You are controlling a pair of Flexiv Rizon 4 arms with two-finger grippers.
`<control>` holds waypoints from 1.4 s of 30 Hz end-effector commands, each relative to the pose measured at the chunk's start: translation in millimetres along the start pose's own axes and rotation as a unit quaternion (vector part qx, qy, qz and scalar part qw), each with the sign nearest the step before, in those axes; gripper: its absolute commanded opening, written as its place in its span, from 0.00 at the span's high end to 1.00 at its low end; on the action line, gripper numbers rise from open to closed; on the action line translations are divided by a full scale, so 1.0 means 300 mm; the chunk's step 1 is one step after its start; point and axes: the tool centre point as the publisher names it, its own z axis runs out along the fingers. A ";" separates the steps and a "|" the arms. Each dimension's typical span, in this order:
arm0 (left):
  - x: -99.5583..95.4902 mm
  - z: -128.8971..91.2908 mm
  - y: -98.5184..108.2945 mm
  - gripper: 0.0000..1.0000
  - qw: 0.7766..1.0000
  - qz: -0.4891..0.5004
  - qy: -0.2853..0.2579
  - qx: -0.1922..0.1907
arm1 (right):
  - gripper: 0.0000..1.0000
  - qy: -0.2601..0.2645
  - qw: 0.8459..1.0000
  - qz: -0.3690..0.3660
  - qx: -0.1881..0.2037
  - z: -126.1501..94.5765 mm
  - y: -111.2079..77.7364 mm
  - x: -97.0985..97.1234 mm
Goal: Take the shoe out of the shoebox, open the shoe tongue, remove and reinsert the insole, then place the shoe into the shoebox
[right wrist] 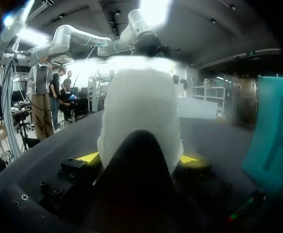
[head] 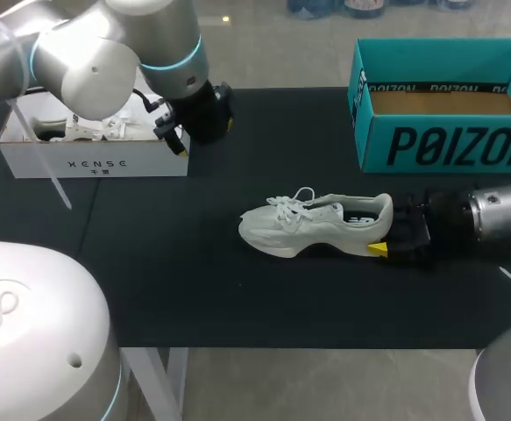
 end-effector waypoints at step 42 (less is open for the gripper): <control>-0.062 -0.086 -0.213 0.00 0.715 -0.683 0.071 0.131 | 1.00 0.001 1.000 0.000 0.001 0.011 -0.013 0.000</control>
